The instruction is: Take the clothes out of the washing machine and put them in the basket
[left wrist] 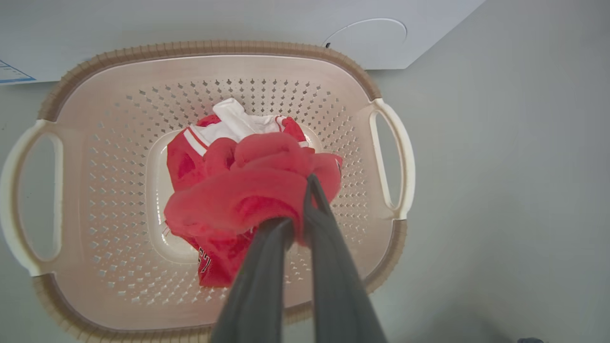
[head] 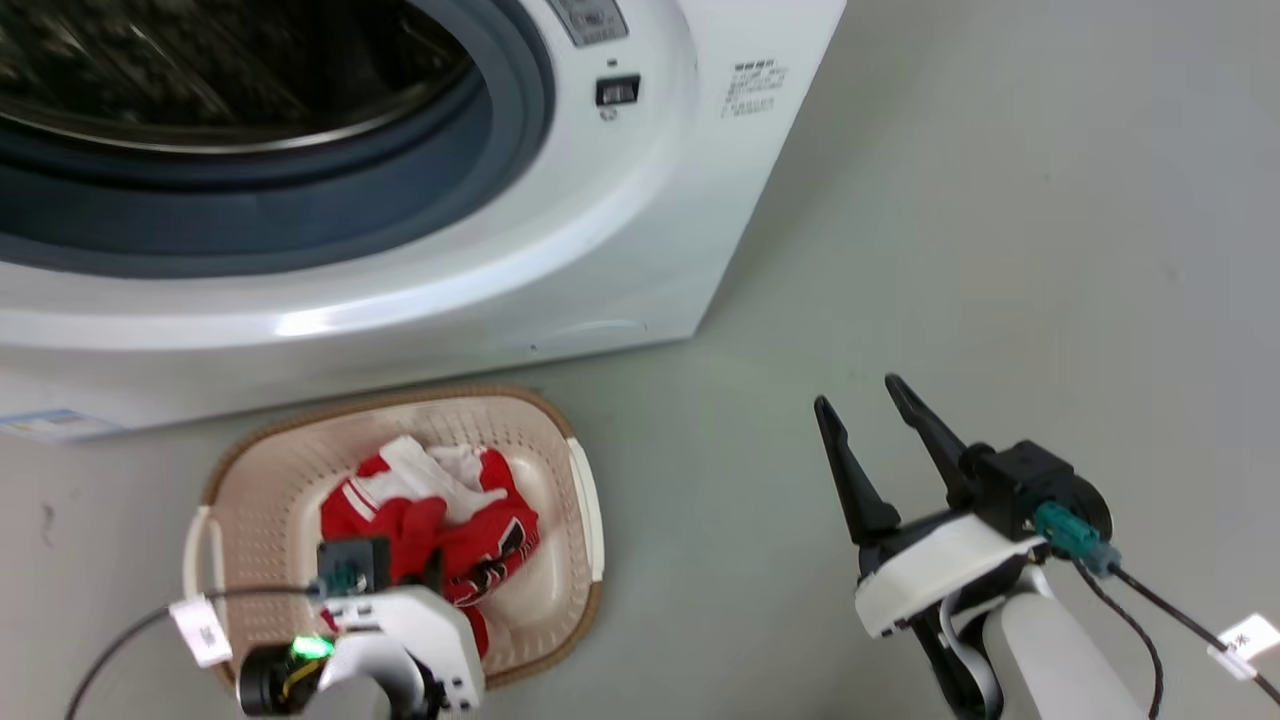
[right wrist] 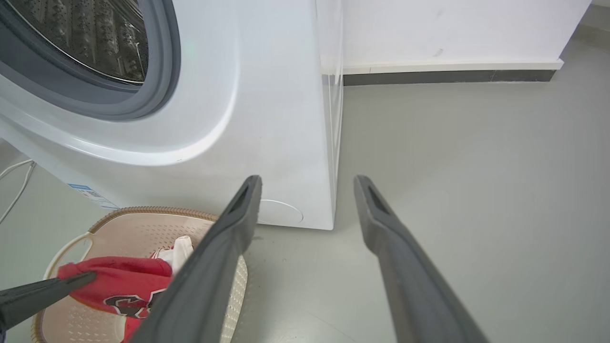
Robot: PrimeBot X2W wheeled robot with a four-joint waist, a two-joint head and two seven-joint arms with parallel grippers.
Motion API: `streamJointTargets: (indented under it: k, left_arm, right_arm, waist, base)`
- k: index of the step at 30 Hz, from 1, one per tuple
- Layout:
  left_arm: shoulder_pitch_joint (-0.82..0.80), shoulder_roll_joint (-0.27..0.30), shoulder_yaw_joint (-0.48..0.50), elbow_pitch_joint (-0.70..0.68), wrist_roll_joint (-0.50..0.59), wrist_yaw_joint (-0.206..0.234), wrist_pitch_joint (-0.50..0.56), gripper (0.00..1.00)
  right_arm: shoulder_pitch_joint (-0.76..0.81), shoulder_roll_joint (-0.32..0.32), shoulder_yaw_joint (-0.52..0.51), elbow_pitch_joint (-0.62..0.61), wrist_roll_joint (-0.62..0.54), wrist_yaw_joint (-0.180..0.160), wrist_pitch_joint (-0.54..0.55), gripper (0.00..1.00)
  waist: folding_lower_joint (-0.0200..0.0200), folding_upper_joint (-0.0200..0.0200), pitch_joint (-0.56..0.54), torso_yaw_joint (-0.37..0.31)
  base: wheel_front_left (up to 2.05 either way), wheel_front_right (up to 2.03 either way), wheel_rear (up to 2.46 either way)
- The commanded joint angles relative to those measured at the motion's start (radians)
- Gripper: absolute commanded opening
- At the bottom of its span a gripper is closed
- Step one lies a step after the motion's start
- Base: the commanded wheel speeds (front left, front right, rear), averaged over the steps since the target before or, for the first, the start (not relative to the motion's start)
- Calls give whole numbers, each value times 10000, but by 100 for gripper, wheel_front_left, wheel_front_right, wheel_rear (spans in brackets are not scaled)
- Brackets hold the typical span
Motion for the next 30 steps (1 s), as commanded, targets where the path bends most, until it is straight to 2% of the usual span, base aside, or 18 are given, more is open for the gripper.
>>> streamJointTargets:
  k: [1,10,17,18,19,21,22,26,30]
  left_arm:
    - [-599,116,-40,499,82,-23,108,0]
    - [-2848,486,-8,2895,56,194,146,0]
    - [-3674,807,236,4211,-198,388,65,0]
    - [-3755,833,236,4313,-229,369,39,13]
    - [-3755,833,236,4313,-229,369,39,13]
    - [-3803,855,299,4480,-317,331,-18,65]
    - [-3775,864,291,4561,-334,307,-56,100]
    - [-3414,692,135,4750,-288,199,-401,100]
    - [-2925,391,63,4861,-380,29,-802,100]
  right_arm:
    - [-308,10,95,-63,71,-7,-70,100]
    - [-991,9,638,15,556,-7,-171,100]
    - [-1298,10,837,-80,870,-7,-185,100]
    - [-1307,10,828,-104,873,-7,-186,100]
    - [-1307,10,828,-104,873,-7,-186,100]
    - [-1306,10,781,-120,874,-7,-187,100]
    - [-1303,10,750,-87,861,-7,-188,100]
    - [-1243,6,661,85,721,-7,-186,100]
    - [-900,6,481,367,434,-7,-184,100]
  waist:
    - [0,0,816,-286]
    - [0,0,2344,-944]
    - [0,0,2981,-1321]
    - [0,0,3011,-1330]
    - [0,0,3011,-1330]
    - [0,0,3028,-1303]
    - [0,0,2988,-1264]
    - [0,0,2369,-1001]
    - [0,0,1219,-575]
  base:
    - [0,0,0]
    - [0,0,0]
    - [0,0,0]
    - [0,0,0]
    - [0,0,0]
    - [0,0,0]
    - [0,0,0]
    - [0,0,0]
    - [0,0,0]
